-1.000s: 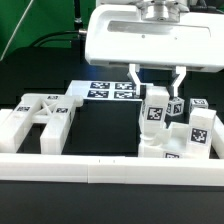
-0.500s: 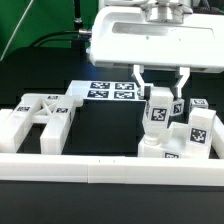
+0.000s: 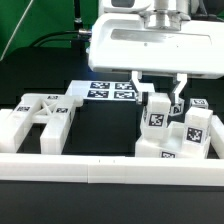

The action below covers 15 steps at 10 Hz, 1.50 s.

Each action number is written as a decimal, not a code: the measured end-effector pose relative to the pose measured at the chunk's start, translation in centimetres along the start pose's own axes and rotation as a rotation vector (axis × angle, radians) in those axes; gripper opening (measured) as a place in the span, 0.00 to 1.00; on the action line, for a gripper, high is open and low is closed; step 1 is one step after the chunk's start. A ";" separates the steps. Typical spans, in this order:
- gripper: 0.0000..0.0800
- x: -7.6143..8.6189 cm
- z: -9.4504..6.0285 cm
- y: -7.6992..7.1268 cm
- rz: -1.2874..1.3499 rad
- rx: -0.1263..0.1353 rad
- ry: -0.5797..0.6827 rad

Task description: Assemble chair

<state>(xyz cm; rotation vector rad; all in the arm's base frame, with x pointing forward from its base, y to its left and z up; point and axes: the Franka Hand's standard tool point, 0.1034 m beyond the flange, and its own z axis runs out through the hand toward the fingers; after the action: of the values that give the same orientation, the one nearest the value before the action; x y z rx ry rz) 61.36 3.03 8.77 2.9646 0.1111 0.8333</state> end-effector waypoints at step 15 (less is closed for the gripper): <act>0.81 1.6 -1.1 0.7 0.005 0.018 -0.046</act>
Offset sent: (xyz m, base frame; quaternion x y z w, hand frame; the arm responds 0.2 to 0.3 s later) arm 0.0000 0.0000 0.0000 0.0000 0.0000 0.0000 1.0000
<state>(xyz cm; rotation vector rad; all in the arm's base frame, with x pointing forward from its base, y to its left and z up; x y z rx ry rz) 62.16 2.51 10.55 2.9996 0.1094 0.7674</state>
